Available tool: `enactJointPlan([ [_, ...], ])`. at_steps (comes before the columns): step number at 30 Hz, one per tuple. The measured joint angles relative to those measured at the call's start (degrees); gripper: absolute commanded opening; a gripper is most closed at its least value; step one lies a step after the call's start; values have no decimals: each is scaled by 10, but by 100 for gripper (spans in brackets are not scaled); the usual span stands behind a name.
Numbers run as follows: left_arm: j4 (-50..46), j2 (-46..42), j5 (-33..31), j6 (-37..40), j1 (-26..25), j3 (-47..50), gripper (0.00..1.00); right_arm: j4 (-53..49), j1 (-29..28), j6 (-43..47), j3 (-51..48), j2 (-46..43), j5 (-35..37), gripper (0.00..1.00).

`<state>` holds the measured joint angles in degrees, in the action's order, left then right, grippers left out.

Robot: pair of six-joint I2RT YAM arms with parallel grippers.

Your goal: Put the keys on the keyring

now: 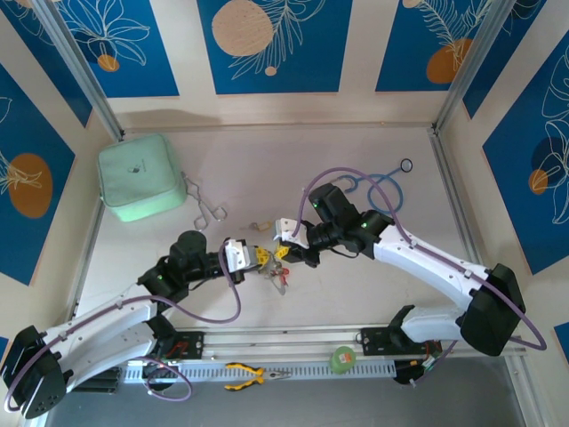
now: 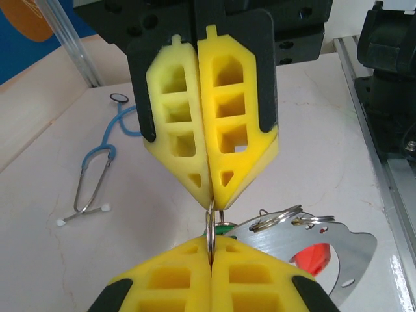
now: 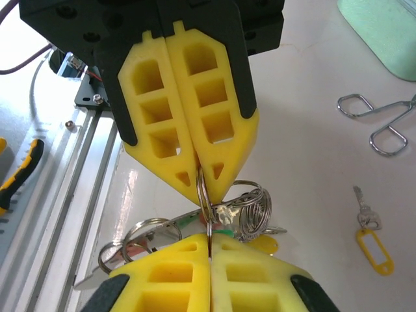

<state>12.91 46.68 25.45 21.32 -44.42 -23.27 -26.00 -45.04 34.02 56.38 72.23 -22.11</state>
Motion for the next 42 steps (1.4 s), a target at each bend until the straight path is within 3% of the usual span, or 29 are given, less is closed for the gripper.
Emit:
enactJointPlan([
  [10, 22, -1, 5, -7, 0, 11, 0, 2, 1, 2, -3, 20, 9, 0],
  [15, 33, 4, 11, -15, 0, 16, 0, 23, 0, -10, -12, 32, 4, 23],
  [20, 66, 4, 18, -20, 0, 17, 0, 61, 19, -28, -49, -7, -19, 29],
  [34, 118, 28, 33, -47, 0, 27, 0, 93, 19, -30, -52, -30, -53, 23],
  [37, 123, 33, 37, -52, 0, 27, 0, 92, 14, -27, -51, -24, -53, 16],
  [40, 123, 38, 37, -60, 1, 31, 0, 87, 11, -24, -51, -16, -51, 2],
  [42, 120, 38, 37, -64, 1, 33, 1, 83, 10, -22, -50, -14, -50, 0],
])
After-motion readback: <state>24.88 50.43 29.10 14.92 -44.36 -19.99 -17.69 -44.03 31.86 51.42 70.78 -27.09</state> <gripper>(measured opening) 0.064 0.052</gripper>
